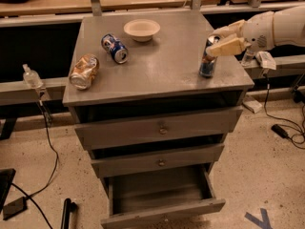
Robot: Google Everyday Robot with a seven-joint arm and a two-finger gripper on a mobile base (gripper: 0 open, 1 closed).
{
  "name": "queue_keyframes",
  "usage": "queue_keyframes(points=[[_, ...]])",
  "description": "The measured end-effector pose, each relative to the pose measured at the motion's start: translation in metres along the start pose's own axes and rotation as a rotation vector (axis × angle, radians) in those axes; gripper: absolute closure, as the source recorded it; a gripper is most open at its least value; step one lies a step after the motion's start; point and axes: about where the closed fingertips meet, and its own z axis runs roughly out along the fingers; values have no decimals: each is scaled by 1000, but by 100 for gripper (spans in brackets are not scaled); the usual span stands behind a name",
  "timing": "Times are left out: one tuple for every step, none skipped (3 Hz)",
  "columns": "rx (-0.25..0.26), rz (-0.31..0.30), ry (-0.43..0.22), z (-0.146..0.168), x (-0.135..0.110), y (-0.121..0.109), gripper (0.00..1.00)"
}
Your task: Pick redbull can from bottom drawer and place on counter
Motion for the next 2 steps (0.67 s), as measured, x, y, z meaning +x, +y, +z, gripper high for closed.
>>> queue_keyframes(points=[[-5,0,-1,3,0,1,0],[-3,-4,-13,2,-1,0,0]])
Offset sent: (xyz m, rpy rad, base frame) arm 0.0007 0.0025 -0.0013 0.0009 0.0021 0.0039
